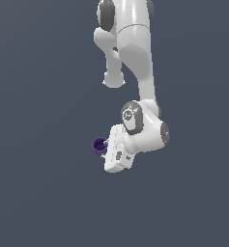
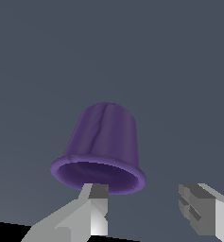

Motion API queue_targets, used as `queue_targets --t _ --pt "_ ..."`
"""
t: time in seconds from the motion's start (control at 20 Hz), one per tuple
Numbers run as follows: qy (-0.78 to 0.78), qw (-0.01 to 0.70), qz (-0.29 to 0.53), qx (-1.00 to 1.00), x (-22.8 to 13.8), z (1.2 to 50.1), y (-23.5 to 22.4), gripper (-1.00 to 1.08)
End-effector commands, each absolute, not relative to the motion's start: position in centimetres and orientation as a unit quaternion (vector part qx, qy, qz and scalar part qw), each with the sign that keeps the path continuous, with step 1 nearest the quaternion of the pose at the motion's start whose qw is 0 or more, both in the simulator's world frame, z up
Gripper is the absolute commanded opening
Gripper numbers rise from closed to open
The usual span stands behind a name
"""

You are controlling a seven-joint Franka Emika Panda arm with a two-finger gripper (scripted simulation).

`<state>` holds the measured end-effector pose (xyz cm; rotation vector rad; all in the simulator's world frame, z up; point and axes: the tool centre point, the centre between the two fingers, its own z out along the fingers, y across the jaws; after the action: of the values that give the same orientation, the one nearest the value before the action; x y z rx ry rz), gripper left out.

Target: Pick up the object and move it to a goal position.

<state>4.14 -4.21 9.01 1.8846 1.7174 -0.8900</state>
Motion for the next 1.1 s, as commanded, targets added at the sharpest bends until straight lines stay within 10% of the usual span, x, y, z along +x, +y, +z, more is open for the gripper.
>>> queue_targets --t 0.0,0.9,0.95,1.05 --pt "0.629 0.223 -0.332 0.667 4.3 9.0 -4.4 0.28" --pt "0.635 0.225 -0.339 0.657 3.9 7.0 -6.7 0.28" --pt "0.635 0.225 -0.339 0.657 3.9 7.0 -6.7 -1.00" --pt "0.635 0.225 -0.339 0.657 3.9 7.0 -6.7 -1.00"
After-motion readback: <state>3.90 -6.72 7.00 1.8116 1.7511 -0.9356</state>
